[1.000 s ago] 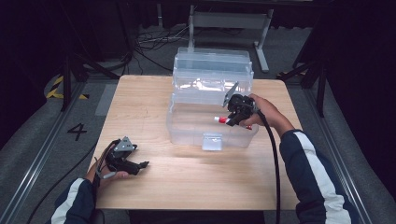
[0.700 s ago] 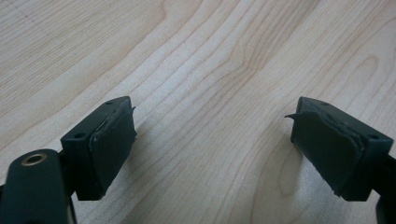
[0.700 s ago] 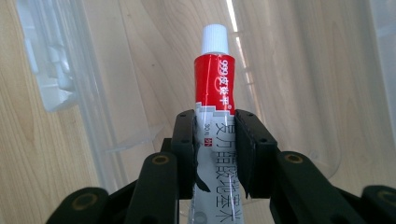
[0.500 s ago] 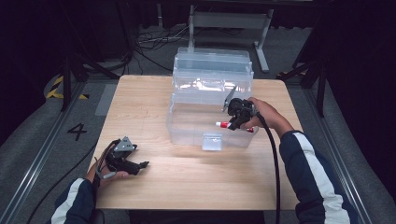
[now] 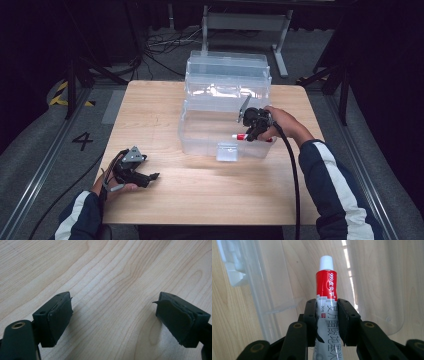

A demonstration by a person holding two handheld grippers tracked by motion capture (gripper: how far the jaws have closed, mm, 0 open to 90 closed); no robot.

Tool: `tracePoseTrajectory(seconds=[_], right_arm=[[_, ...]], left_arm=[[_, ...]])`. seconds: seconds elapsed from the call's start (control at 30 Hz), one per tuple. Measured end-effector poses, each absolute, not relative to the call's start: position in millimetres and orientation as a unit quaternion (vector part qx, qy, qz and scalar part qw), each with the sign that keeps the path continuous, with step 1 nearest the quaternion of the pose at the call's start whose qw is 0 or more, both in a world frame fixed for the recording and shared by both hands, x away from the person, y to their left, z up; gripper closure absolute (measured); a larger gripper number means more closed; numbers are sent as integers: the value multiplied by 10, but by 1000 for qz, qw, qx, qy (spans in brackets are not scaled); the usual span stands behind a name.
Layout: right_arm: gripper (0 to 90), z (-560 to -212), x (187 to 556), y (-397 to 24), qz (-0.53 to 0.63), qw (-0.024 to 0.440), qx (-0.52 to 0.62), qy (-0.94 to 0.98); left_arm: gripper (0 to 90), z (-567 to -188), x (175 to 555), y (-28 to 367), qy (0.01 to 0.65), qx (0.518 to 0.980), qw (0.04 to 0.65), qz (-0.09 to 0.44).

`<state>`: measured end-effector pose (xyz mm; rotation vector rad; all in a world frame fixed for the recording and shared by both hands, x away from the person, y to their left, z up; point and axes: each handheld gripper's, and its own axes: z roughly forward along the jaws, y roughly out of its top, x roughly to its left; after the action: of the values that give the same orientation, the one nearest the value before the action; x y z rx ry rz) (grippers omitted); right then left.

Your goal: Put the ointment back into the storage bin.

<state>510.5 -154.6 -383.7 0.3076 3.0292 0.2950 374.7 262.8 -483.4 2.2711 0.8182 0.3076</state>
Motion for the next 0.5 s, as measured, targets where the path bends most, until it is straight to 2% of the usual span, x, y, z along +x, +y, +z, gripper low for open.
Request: tracePoseTrajectory(seconds=[0.5], right_arm=[[698, -3800, 5124, -1551, 114, 47, 99, 987]], left_arm=[[140, -4835, 3747, 2628, 315, 875, 347, 118]])
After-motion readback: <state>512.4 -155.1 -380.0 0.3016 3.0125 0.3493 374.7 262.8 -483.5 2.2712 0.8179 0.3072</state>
